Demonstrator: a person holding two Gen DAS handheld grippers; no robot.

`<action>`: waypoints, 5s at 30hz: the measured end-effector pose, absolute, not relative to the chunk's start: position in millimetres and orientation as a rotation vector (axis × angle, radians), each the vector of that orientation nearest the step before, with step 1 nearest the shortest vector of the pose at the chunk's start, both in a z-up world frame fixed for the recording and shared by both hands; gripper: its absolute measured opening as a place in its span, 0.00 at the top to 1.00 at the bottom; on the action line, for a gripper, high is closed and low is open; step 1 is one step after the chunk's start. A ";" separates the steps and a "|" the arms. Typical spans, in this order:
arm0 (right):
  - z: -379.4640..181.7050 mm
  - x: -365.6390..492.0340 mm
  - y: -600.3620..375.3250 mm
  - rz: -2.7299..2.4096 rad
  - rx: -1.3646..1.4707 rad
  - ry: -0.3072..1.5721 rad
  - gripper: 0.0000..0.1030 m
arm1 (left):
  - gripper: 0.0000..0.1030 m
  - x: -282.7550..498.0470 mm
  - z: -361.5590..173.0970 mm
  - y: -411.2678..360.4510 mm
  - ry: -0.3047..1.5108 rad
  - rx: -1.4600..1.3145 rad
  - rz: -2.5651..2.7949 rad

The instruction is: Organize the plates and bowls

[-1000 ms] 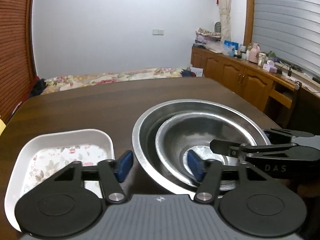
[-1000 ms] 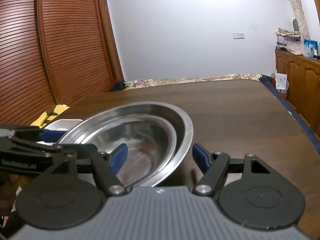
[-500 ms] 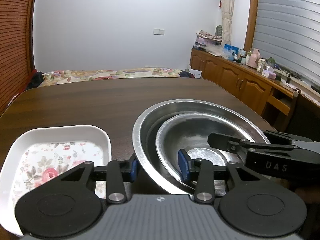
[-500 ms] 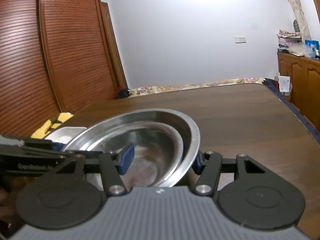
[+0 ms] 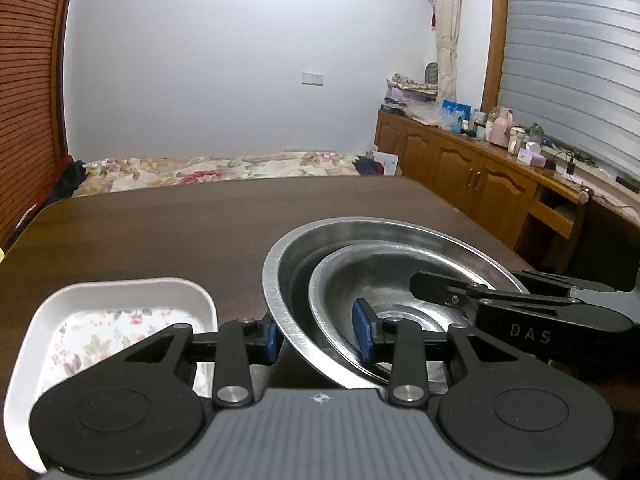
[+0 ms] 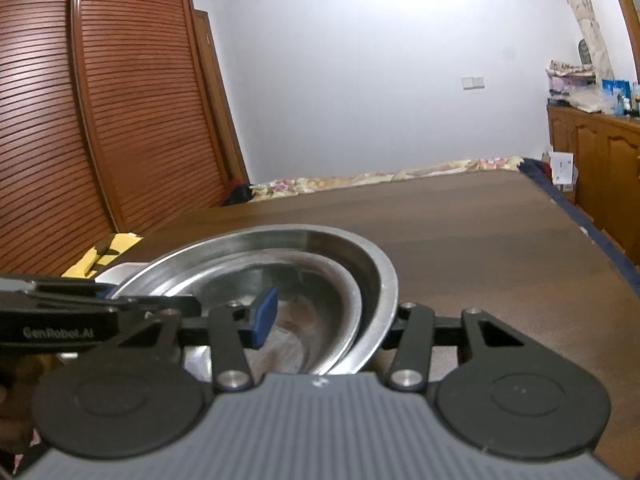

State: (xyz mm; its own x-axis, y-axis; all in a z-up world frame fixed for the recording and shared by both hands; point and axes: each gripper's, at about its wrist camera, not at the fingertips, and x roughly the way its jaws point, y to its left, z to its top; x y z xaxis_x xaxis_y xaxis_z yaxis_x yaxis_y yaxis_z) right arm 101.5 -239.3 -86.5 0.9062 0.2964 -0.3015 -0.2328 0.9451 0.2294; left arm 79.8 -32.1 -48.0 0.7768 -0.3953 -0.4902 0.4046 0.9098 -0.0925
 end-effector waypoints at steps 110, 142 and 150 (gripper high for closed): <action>-58.6 114.1 -123.8 0.486 0.018 0.369 0.30 | 0.12 75.1 -42.9 106.6 0.548 -0.075 -0.155; -4.7 72.1 -185.0 0.255 0.038 0.269 0.00 | 0.00 61.6 20.7 46.7 0.411 0.043 -0.123; 4.5 60.4 -200.5 0.186 0.022 0.239 0.00 | 0.00 56.3 21.3 32.9 0.397 0.066 -0.147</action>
State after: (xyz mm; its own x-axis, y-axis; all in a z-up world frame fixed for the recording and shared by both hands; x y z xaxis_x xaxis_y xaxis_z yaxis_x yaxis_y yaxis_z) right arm 60.4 -200.5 4.5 0.9544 0.1862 -0.2334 -0.1809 0.9825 0.0441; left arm 56.3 32.9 21.3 0.9120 -0.1293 -0.3894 0.1550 0.9873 0.0353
